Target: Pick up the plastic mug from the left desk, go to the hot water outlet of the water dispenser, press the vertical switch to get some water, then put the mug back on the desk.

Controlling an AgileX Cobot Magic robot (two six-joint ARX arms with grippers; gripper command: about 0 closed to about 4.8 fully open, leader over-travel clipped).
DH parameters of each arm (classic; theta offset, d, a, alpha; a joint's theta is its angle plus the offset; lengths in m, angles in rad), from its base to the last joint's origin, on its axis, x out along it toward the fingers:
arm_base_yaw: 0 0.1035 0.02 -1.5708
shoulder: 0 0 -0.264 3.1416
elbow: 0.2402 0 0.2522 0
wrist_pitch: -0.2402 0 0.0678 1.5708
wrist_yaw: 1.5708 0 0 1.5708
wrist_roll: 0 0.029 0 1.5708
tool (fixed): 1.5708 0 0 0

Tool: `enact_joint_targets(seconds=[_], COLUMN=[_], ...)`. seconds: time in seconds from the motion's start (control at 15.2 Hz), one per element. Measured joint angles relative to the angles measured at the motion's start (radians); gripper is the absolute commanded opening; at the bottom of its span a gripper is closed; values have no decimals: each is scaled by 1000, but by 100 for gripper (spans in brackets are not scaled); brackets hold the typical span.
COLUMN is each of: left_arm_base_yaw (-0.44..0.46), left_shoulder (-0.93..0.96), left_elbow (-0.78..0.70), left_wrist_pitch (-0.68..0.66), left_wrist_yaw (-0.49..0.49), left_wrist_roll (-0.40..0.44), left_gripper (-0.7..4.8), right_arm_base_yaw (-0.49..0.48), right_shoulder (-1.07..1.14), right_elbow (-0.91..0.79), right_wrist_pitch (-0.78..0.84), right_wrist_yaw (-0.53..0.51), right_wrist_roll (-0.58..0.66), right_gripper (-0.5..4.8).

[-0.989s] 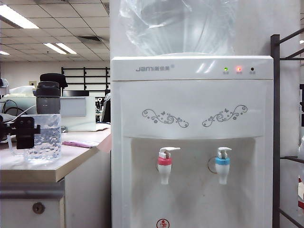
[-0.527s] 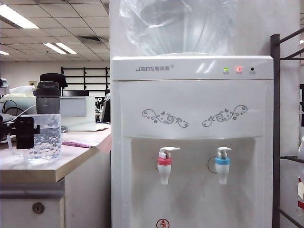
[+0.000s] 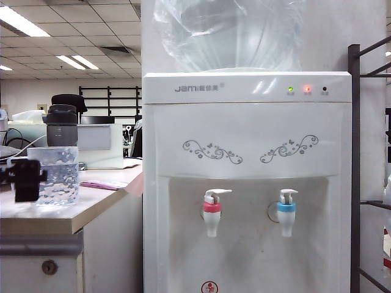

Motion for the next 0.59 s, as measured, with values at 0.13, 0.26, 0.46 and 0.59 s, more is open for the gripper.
enact_joint_targets(seconds=[0.13,0.26,0.46,0.59], left_arm_base_yaw=[0,0,0,-13], left_shoulder=[0,0,-2,-26], left_elbow=[-13,-23,-40,-42], left_wrist_pitch=[0,22,23,23], left_wrist_yaw=[7,15,137,162], left_wrist_roll=[0,0,0,0], left_gripper=[463,463,463,463], right_arm_base_yaw=[0,0,0,0], right_shoulder=[0,0,0,0], right_elbow=[0,0,0,0], right_wrist_pitch=[0,0,0,0], right_wrist_yaw=[0,0,0,0], right_wrist_roll=[0,0,0,0], right_gripper=[-5,-5,-5,-5])
